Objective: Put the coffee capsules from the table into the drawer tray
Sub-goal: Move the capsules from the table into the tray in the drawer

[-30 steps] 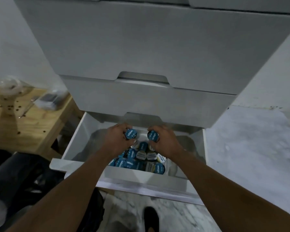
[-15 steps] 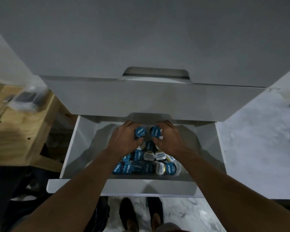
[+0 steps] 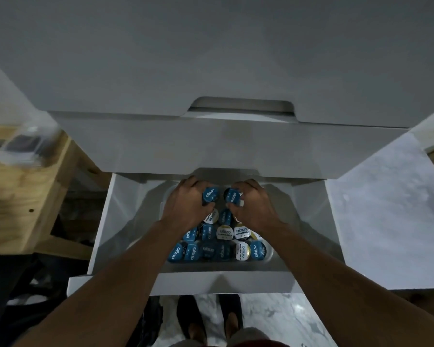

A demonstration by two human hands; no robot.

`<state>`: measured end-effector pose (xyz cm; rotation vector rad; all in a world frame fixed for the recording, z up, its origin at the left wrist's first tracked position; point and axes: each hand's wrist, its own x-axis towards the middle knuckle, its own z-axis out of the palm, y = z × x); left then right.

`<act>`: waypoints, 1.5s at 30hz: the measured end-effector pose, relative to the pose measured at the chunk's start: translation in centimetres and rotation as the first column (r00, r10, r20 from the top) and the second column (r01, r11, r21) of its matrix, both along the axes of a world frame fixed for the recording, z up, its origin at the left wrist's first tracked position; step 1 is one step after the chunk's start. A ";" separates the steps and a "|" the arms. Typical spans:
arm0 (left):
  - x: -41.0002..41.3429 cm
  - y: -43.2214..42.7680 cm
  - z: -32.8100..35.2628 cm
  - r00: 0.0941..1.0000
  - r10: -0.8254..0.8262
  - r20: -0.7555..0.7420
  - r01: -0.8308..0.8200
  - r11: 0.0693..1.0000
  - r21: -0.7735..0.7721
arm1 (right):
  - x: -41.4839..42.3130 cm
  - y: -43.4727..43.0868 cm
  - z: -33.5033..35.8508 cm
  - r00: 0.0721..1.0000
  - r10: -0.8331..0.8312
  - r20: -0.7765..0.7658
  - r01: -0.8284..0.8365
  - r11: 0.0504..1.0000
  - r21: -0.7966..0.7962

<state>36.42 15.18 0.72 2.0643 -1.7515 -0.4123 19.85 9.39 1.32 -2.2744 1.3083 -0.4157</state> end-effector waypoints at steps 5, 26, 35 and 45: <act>-0.1 0.1 -0.3 1.000 0.007 -0.005 -0.008 1.000 -0.030 | 0.1 0.1 -0.6 1.000 0.012 0.013 -0.012 1.000 0.010; 0.1 0.0 -1.2 0.997 -0.015 0.071 0.015 1.000 -0.009 | 0.2 0.4 -1.2 0.994 0.011 -0.110 -0.016 0.999 -0.046; 0.3 -0.1 -0.7 0.992 -0.036 0.122 0.033 0.999 0.028 | 0.5 0.3 -1.1 0.987 0.010 -0.159 -0.022 0.997 -0.075; 0.2 -0.2 -0.2 0.987 -0.033 0.156 0.022 0.997 0.071 | 0.4 0.1 -1.0 0.985 0.019 -0.173 -0.024 0.999 -0.030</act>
